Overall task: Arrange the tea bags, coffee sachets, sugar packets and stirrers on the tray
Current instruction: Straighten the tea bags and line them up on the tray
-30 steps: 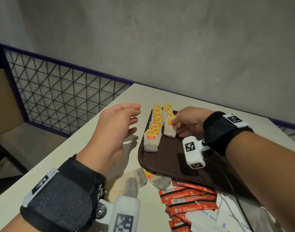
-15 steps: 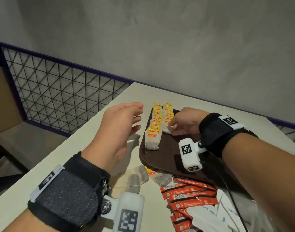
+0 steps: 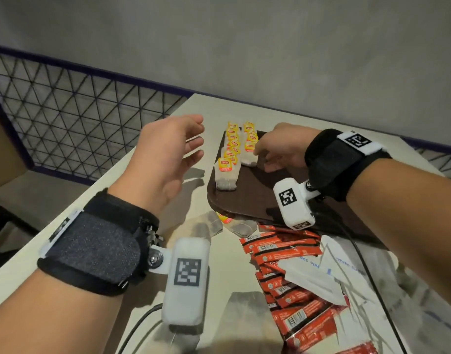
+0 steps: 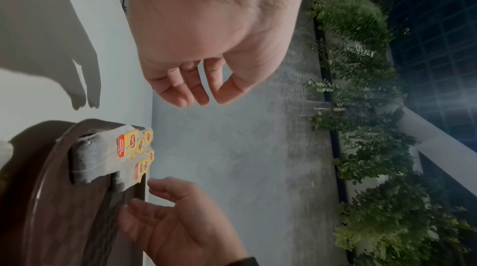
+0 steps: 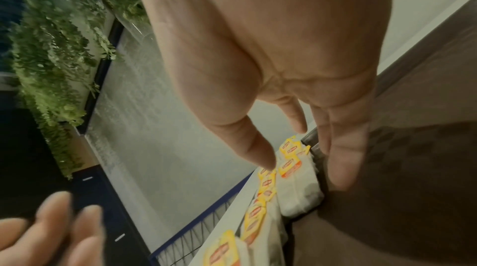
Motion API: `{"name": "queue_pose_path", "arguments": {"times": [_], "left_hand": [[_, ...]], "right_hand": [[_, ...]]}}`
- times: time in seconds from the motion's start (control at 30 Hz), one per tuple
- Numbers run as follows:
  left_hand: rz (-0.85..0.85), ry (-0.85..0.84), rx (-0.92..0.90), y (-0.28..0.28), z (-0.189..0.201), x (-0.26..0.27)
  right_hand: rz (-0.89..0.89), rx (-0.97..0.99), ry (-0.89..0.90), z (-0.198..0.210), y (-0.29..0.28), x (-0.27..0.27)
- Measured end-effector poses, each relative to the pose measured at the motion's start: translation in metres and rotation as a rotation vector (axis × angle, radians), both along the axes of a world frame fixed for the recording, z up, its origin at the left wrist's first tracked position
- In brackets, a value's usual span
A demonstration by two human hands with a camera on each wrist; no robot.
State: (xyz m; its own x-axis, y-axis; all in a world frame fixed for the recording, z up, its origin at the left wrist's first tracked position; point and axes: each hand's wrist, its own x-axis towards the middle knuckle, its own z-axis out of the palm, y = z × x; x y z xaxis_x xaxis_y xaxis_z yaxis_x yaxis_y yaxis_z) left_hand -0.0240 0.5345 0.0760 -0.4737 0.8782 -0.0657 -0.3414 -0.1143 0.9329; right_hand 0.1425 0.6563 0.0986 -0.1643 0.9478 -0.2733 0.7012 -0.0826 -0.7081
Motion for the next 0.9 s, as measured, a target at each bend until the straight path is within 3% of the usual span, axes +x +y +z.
{"name": "queue_pose_path", "arguments": {"times": [0.1, 0.2, 0.3, 0.67, 0.8, 0.9], "left_hand": [[-0.031, 0.161, -0.13, 0.002, -0.004, -0.003], [-0.214, 0.332, -0.296, 0.001, -0.004, -0.004], [-0.373, 0.374, -0.384, -0.001, -0.005, -0.006], [-0.398, 0.595, -0.473, 0.007, -0.019, -0.001], [-0.397, 0.48, -0.385, 0.007, -0.013, -0.009], [-0.309, 0.327, -0.271, 0.006, -0.004, -0.015]], "right_hand": [[0.119, -0.01, -0.136, 0.0, -0.018, 0.004], [0.262, -0.053, -0.232, -0.001, -0.035, 0.0], [0.316, -0.027, -0.276, 0.001, -0.04, -0.01], [0.35, 0.082, -0.368, -0.001, -0.043, -0.008], [0.433, 0.331, -0.41, 0.013, -0.06, 0.003], [0.671, 0.364, -0.465, 0.024, -0.09, 0.004]]}}
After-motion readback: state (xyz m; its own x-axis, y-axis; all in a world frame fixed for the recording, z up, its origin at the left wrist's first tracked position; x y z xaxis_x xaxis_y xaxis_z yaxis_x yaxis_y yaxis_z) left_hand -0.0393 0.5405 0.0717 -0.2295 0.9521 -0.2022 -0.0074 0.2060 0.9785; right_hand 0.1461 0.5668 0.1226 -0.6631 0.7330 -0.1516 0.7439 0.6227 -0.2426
